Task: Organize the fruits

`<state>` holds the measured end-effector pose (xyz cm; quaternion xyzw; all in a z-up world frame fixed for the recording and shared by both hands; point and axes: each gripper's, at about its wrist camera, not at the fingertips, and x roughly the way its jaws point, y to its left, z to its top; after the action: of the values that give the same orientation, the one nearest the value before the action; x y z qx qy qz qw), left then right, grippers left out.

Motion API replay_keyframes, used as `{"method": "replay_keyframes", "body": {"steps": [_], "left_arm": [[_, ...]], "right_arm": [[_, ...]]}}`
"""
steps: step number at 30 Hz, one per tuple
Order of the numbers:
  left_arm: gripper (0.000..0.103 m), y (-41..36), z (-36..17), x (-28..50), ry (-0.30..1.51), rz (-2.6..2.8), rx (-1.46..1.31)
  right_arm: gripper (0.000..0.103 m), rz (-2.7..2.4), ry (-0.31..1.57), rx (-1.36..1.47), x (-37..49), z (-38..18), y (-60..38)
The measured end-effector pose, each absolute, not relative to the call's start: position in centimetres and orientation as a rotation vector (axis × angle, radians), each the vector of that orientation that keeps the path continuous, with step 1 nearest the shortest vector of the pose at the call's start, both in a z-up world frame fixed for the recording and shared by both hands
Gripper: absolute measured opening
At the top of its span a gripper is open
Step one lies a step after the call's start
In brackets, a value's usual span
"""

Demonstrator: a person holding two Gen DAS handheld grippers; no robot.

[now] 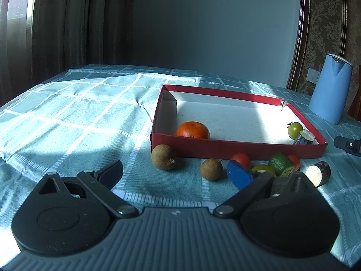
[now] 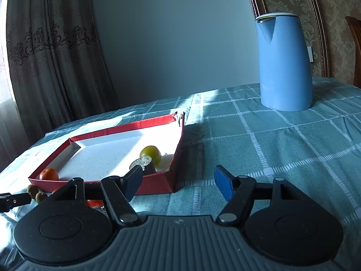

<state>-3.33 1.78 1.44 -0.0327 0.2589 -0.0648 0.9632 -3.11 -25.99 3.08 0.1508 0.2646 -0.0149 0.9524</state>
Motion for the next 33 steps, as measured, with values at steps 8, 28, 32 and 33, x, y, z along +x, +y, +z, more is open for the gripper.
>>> {"method": "replay_keyframes", "body": {"steps": [8, 28, 32, 33], "left_arm": [[0.089, -2.4, 2.3, -5.3, 0.492, -0.285, 0.03], [0.03, -7.5, 0.5, -2.2, 0.631, -0.33, 0.095], [0.029, -7.3, 0.6, -2.3, 0.626, -0.329, 0.086], [0.029, -7.2, 0.6, -2.4, 0.626, -0.329, 0.081]], "right_arm": [[0.07, -0.01, 0.535, 0.305, -3.1, 3.1, -25.8], [0.075, -0.007, 0.525, 0.312, -3.3, 3.2, -25.7], [0.075, -0.016, 0.513, 0.32, -3.6, 3.3, -25.8], [0.075, -0.013, 0.5, 0.324, -3.9, 3.5, -25.9]]}}
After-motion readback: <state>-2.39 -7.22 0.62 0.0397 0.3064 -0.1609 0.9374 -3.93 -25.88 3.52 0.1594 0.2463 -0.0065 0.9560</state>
